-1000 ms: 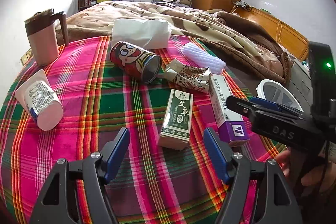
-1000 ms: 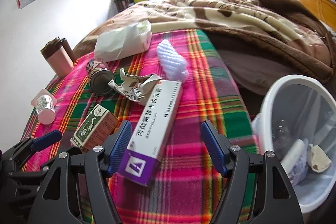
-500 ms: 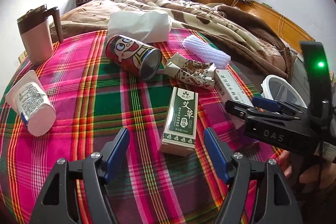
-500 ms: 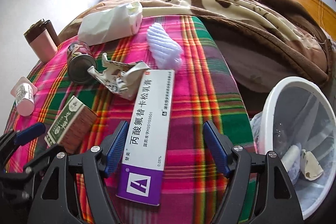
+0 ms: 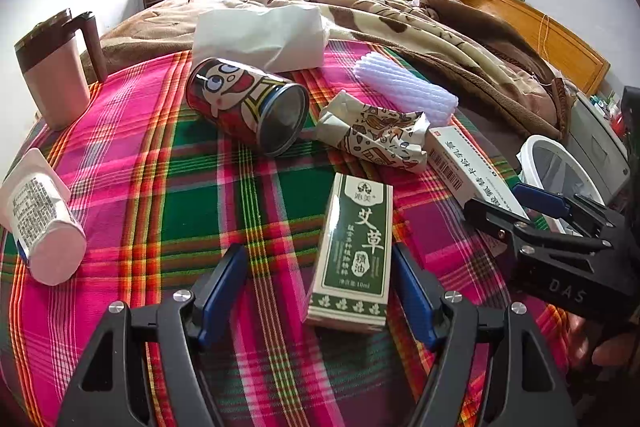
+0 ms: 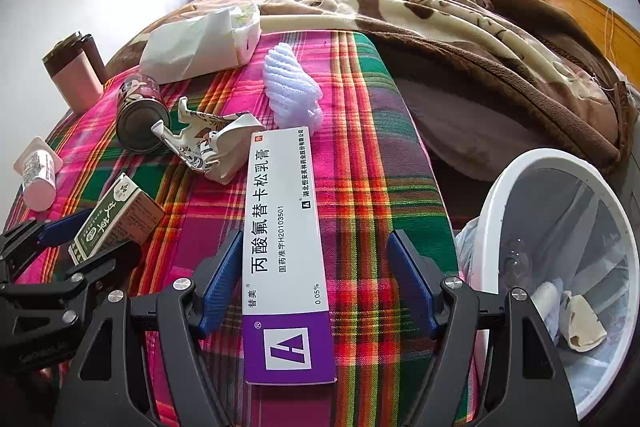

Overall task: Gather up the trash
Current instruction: 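Grasp the white-purple ointment box with the right tool while the left tool grasps the green box, then carry both boxes over the wastebasket and open both tools to drop them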

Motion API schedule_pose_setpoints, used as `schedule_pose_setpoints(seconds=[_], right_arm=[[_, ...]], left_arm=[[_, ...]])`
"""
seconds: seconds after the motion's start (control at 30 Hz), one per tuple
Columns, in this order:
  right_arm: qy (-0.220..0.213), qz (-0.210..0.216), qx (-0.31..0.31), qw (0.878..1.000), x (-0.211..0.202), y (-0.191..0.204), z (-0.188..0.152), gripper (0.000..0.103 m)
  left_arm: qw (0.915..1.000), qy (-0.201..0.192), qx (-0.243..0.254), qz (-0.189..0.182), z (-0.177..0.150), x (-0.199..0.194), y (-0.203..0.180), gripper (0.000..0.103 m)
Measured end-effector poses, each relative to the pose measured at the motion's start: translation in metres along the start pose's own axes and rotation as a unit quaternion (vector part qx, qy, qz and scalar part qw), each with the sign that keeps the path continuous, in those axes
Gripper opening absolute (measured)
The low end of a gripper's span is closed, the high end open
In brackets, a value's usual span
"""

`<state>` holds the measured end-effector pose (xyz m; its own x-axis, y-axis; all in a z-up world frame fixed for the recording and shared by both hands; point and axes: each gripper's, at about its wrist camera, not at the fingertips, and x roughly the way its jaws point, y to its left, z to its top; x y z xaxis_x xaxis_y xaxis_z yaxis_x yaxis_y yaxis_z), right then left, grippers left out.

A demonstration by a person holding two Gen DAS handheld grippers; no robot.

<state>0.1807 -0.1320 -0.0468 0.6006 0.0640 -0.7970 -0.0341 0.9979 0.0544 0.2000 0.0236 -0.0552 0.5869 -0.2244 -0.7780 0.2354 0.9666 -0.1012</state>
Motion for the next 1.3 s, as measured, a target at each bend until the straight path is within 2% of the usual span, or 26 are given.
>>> schedule_pose_setpoints(seconds=[0.17, 0.27, 0.37, 0.43, 0.6, 1.03, 1.3], right_arm=[[-0.005, 0.005, 0.006, 1.000, 0.000, -0.002, 0.000, 0.073], [-0.008, 0.010, 0.006, 1.000, 0.000, -0.002, -0.001, 0.061], [-0.006, 0.017, 0.005, 1.000, 0.000, -0.001, -0.001, 0.052], [-0.008, 0.020, 0.005, 1.000, -0.001, 0.000, -0.002, 0.042], [-0.011, 0.028, 0.008, 1.000, -0.004, -0.002, -0.004, 0.038], [-0.032, 0.041, 0.012, 0.999, -0.019, -0.004, -0.010, 0.038], [-0.050, 0.046, 0.028, 0.997, -0.033, -0.013, -0.010, 0.038]], left_arm=[[1.0000, 0.000, -0.001, 0.001, 0.002, 0.002, -0.001, 0.072], [1.0000, -0.001, -0.004, 0.002, 0.003, 0.002, -0.001, 0.066], [1.0000, -0.002, -0.003, 0.005, 0.004, 0.003, -0.002, 0.058], [1.0000, -0.002, -0.004, 0.000, 0.004, 0.002, -0.002, 0.044], [1.0000, 0.001, -0.005, -0.006, 0.004, 0.001, -0.005, 0.035], [0.9997, -0.015, -0.015, -0.008, 0.001, -0.016, -0.007, 0.034], [0.9992, -0.037, -0.009, -0.015, 0.005, -0.035, -0.021, 0.034]])
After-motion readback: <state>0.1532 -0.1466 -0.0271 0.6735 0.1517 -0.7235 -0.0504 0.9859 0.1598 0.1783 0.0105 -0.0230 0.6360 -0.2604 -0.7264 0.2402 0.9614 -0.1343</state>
